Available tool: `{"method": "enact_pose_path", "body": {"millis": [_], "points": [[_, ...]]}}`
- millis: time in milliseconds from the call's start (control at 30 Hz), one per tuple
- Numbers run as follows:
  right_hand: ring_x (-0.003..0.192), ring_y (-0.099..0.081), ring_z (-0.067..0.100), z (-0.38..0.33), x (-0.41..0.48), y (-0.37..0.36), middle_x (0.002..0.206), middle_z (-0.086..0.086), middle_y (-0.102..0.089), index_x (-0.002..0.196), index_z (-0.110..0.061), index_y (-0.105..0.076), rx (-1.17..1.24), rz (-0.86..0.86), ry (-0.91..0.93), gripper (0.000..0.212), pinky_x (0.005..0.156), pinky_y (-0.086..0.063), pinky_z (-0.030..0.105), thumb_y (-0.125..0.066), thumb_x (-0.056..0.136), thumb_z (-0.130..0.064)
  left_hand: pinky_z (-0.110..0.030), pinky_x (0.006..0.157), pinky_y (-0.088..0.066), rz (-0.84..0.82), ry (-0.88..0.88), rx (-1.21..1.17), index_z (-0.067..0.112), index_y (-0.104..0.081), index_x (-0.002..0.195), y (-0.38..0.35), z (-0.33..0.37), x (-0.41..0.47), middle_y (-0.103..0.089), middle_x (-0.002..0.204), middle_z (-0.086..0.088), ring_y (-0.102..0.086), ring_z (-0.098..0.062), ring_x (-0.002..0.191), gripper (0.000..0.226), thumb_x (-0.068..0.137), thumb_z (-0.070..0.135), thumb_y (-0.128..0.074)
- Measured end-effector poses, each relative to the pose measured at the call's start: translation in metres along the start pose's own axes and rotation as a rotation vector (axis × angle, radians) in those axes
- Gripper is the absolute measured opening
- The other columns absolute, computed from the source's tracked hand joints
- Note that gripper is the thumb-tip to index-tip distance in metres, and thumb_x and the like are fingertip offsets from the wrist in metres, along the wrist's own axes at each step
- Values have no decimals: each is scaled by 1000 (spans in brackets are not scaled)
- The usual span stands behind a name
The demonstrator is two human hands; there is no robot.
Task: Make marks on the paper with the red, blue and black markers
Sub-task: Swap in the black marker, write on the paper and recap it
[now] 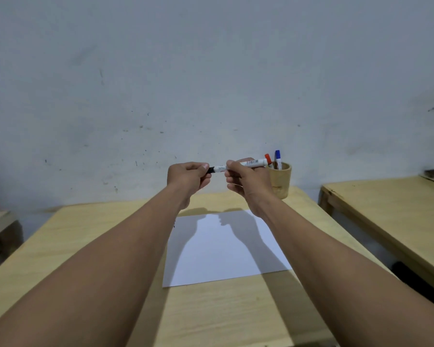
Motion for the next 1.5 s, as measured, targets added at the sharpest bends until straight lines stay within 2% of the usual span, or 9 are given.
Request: {"method": "enact_pose_path", "body": {"millis": [133,300,500,733,933,1033,1200,1333,1500], "points": [[52,-54,10,-8,2,14,61,1,-59,89,-9,-65,0,-20,-17,16,52,-54,22,-81,86,-13,-19,67,-61,-9,14,-62,-1,-72,95,-12,0,1,-69,79,-11,-66,-15,65,8,92,6,-70],[60,-62,15,-12,2,25,70,7,-65,96,-4,-74,160,-54,-92,17,56,-57,25,-66,95,-19,-26,79,-61,25,-55,-40,4,-73,84,-29,19,7,-70,78,-10,-65,-14,61,7,91,7,-71],[76,-65,12,-25,12,51,85,1,-72,108,-14,-81,-188,-115,-75,29,64,-54,28,-76,86,-32,-30,81,-60,23,-181,105,13,-76,78,-42,35,16,-74,81,-8,-69,-18,73,14,90,9,-70],[100,-62,9,-36,26,72,88,3,-80,103,-14,-79,-610,-200,38,16,85,-50,32,-73,92,-25,-37,91,-58,-45,-267,180,25,-78,81,-80,39,16,-77,87,0,-73,-22,95,10,85,16,-76],[87,-64,5,-51,48,99,95,1,-72,98,-2,-77,-660,-83,117,16,70,-46,19,-72,93,-15,-30,84,-53,-101,-249,141,22,-77,106,-127,39,19,-75,106,5,-72,-11,92,22,96,21,-58],[72,-66,3,-64,60,114,91,3,-74,99,-2,-74,-693,7,172,13,57,-45,13,-71,93,-14,-32,93,-53,-86,-212,171,22,-72,116,-140,23,24,-72,116,2,-68,-15,101,29,95,17,-52],[84,-73,24,-82,86,141,87,6,-74,100,-9,-69,-738,182,250,14,73,-57,42,-70,88,-17,-31,101,-47,-143,-212,480,16,-57,138,-166,-23,26,-63,134,-4,-59,-19,120,50,89,15,-65],[76,-68,18,-88,101,151,83,3,-73,104,-17,-61,-802,255,314,15,66,-52,33,-67,91,-17,-42,108,-43,-228,-146,619,15,-37,152,-188,-64,34,-49,149,-8,-50,-26,134,85,79,30,-80],[75,-64,10,-76,127,152,80,-9,-67,103,-21,-64,-885,245,334,9,63,-49,25,-66,94,-22,-30,85,-43,-274,-200,681,14,-46,140,-208,-81,44,-59,132,-4,-56,-24,117,75,77,31,-83]]}}
Point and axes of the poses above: each hand's wrist, its own x-axis towards the middle knuckle, its own y-axis out of the back of the hand, z = x × y, the point moved 8 cm from there along x, towards the middle knuckle
